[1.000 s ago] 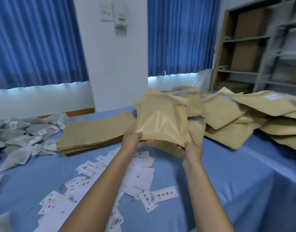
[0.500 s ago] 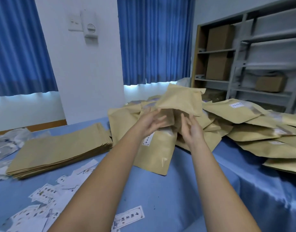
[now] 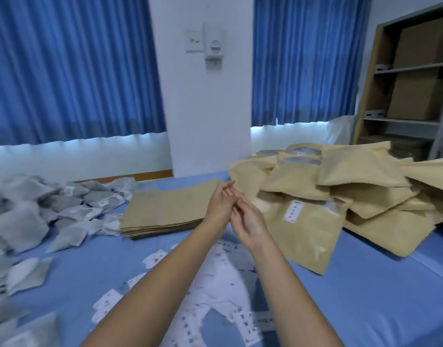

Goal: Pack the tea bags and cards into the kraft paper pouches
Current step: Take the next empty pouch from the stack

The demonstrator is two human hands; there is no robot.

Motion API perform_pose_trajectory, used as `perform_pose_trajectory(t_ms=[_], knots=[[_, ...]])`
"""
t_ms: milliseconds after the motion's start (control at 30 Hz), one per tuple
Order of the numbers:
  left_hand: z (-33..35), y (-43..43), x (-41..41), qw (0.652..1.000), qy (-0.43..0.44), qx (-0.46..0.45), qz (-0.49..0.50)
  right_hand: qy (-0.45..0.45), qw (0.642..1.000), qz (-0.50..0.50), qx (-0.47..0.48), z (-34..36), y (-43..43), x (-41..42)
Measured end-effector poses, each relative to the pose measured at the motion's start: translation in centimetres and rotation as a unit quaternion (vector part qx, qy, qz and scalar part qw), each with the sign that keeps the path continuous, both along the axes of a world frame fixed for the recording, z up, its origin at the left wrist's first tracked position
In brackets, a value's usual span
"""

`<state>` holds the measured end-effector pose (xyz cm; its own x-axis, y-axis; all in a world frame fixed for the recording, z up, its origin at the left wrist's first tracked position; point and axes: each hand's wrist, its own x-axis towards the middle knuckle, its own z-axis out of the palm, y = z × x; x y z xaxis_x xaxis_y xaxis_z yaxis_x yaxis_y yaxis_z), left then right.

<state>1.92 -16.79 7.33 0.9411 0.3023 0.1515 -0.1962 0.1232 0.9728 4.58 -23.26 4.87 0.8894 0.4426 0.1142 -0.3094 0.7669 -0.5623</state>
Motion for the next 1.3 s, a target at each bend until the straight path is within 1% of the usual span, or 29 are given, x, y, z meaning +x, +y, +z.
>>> perform_pose_trajectory(t_ms=[167,333,467,567,633,667,700,733,767,800,833,867,900,933,967,1000,1033,1067,1100,1133,1167,1200,1233,1267,1300], knots=[[-1.2,10.5,-5.9,0.995,-0.017,0.007,0.101,0.023,0.996,0.080,-0.015,-0.5,11.1,-5.2],[-3.1,19.3,-11.5,0.980,0.014,0.021,0.195,0.068,0.985,0.155,-0.025,-1.9,20.6,-10.0],[-3.9,24.9,-14.5,0.962,0.033,0.082,0.260,0.108,0.974,0.199,-0.023,-2.6,26.8,-12.4],[-4.4,28.6,-16.0,0.947,0.051,0.101,0.300,0.085,0.974,0.204,-0.059,-3.0,30.6,-13.8],[-4.8,30.9,-16.8,0.943,0.099,0.124,0.292,0.014,0.974,0.166,-0.151,-3.2,32.7,-14.0],[-5.2,32.3,-17.1,0.932,0.124,0.171,0.294,-0.044,0.965,0.126,-0.225,-3.3,33.6,-13.6],[-5.4,33.8,-17.4,0.903,0.157,0.249,0.312,-0.112,0.940,0.071,-0.314,-3.5,34.4,-12.8],[-5.7,35.7,-17.9,0.839,0.207,0.360,0.351,-0.193,0.891,0.008,-0.411,-3.6,35.2,-11.8],[-6.0,37.9,-18.5,0.743,0.270,0.468,0.395,-0.269,0.822,-0.037,-0.500,-3.8,36.0,-10.6],[-6.0,40.1,-19.4,0.645,0.328,0.540,0.430,-0.319,0.750,-0.053,-0.577,-3.9,36.7,-9.3],[-6.1,42.3,-20.3,0.581,0.384,0.556,0.452,-0.334,0.696,-0.038,-0.634,-4.1,37.3,-8.2],[-6.5,44.2,-21.4,0.553,0.432,0.536,0.469,-0.328,0.663,-0.005,-0.673,-4.3,37.8,-7.3],[-7.1,46.0,-22.4,0.550,0.471,0.498,0.477,-0.315,0.645,0.031,-0.696,-4.5,38.4,-6.6],[-8.0,47.4,-23.3,0.566,0.499,0.456,0.473,-0.307,0.633,0.059,-0.709,-4.9,38.8,-6.0],[-9.1,48.5,-23.8,0.594,0.509,0.415,0.465,-0.309,0.621,0.074,-0.716,-5.5,39.4,-5.6],[-10.0,49.2,-24.0,0.625,0.506,0.380,0.457,-0.326,0.607,0.076,-0.721,-6.1,40.0,-5.2],[-10.6,49.6,-24.0,0.645,0.494,0.364,0.456,-0.355,0.587,0.071,-0.724,-6.7,40.5,-5.1],[-11.0,49.9,-23.8,0.655,0.476,0.369,0.456,-0.387,0.565,0.059,-0.726,-7.1,40.9,-5.2],[-11.0,50.0,-23.6,0.661,0.454,0.385,0.458,-0.414,0.553,0.045,-0.721,-7.3,41.3,-5.5],[-10.8,50.0,-23.3,0.670,0.431,0.395,0.458,-0.432,0.559,0.039,-0.707,-7.3,41.6,-6.0],[-10.6,50.0,-23.1,0.687,0.408,0.396,0.453,-0.442,0.581,0.048,-0.682,-7.2,41.8,-6.8],[-10.4,49.8,-22.9,0.713,0.382,0.390,0.440,-0.445,0.613,0.066,-0.649,-7.1,41.9,-7.8],[-9.8,49.5,-22.9,0.749,0.349,0.378,0.418,-0.450,0.643,0.094,-0.613,-6.9,41.8,-8.9],[-9.1,49.0,-22.9,0.790,0.315,0.356,0.386,-0.458,0.660,0.134,-0.580,-6.6,41.8,-9.9],[-8.3,48.6,-22.7,0.826,0.296,0.333,0.344,-0.464,0.665,0.179,-0.557,-6.2,41.6,-10.7]])
